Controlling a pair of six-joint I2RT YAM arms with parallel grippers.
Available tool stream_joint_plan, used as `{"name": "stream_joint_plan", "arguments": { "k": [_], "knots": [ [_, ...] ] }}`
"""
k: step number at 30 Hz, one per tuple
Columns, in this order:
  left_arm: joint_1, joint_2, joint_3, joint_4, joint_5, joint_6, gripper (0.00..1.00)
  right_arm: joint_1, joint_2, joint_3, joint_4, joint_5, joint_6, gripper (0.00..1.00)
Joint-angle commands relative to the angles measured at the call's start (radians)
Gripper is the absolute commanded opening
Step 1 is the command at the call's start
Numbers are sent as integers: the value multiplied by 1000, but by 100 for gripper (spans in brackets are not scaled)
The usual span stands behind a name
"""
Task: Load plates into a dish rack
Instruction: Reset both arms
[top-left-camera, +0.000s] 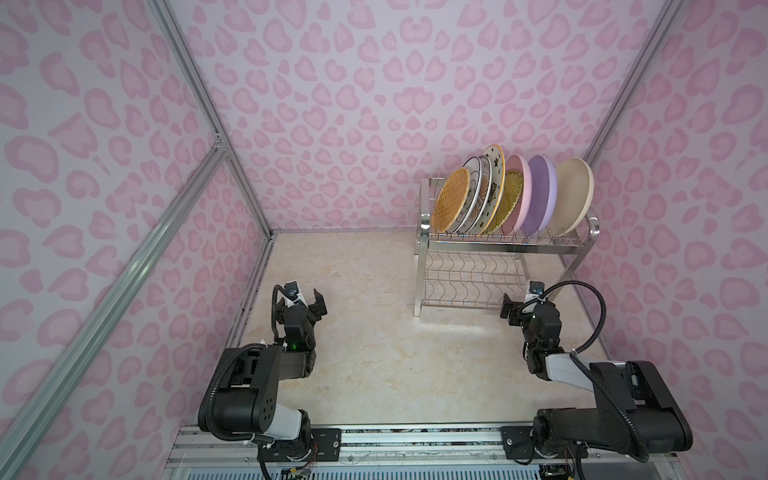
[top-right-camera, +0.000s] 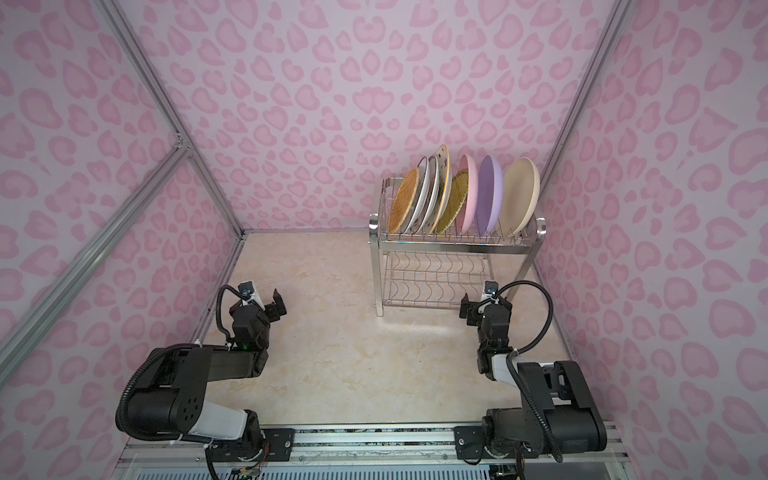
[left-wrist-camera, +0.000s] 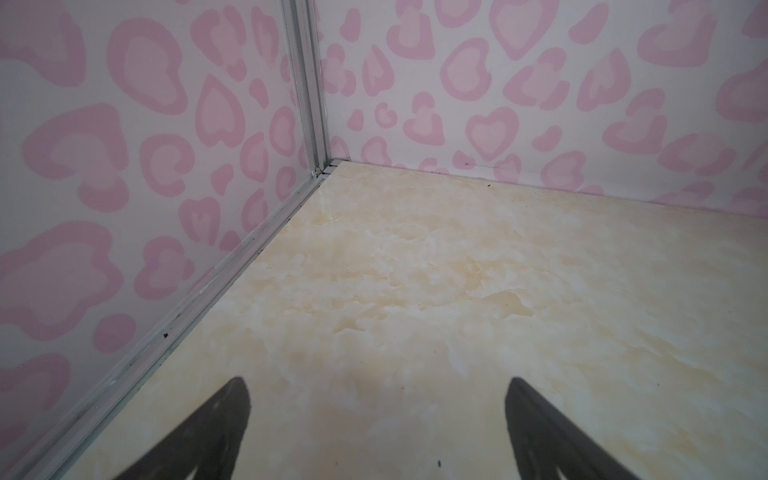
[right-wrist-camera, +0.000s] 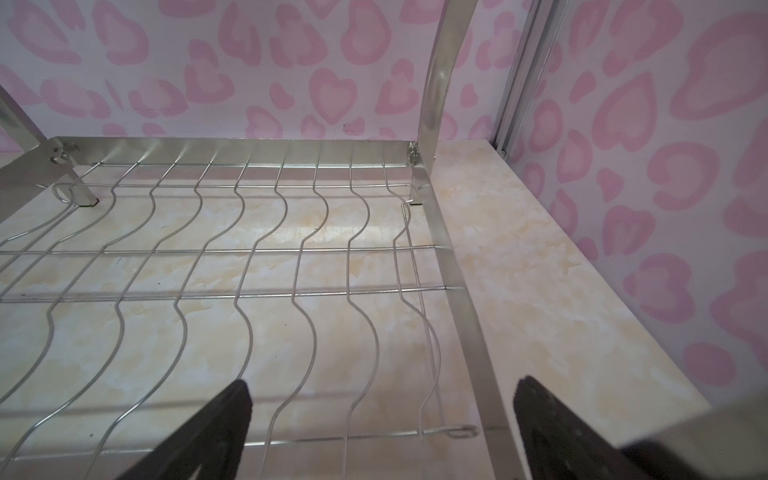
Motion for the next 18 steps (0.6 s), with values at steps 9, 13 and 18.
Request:
{"name": "stream_joint_plan", "arguments": {
  "k": [9,13,18],
  "knots": [
    [0,-2,9,11,3,-6,97,-1,211,-57,411,-63,-59,99],
    [1,-3,9,11,4,-6,97,-1,212,-42,380,-112,-80,99],
    [0,-1,11,9,2,-7,97,-2,205,-28,342,-135,-85,99]
  ]
}}
